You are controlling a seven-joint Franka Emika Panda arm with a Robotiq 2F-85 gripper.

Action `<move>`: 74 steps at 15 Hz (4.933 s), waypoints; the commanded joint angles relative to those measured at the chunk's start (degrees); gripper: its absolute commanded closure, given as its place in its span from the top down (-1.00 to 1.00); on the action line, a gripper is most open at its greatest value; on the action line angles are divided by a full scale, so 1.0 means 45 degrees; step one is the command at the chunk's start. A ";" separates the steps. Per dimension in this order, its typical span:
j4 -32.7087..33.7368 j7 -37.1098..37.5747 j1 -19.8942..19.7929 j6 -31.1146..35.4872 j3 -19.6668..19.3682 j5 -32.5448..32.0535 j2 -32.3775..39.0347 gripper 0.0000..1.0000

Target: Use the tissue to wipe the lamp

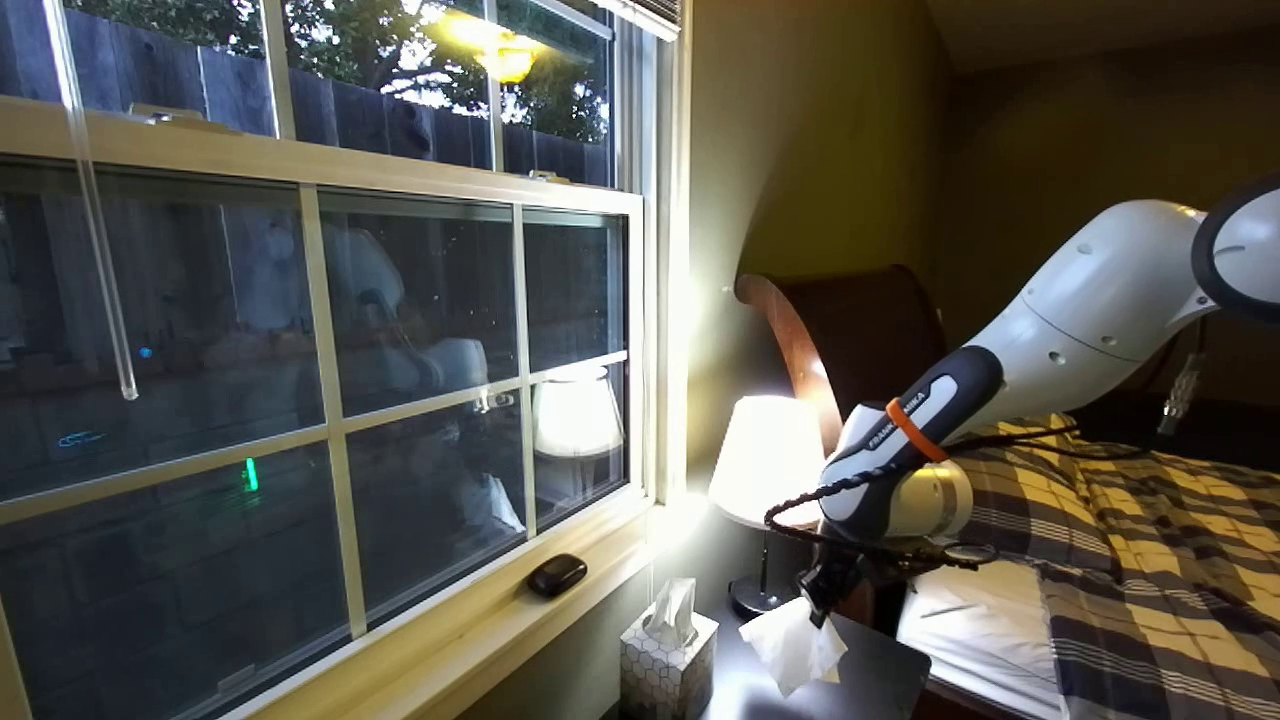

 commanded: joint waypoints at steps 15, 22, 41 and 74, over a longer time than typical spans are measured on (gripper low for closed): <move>-0.0056 -0.7337 -0.2445 -0.0347 0.3339 0.3410 0.2852 -0.32; -0.0689 -0.7760 -0.1686 -0.0194 0.3009 0.2754 0.1333 0.73; -0.0658 -0.7264 -0.0937 -0.2806 0.1595 0.1392 0.0333 1.00; -0.2071 -0.0408 -0.1314 0.7247 0.1249 -0.7206 0.2408 1.00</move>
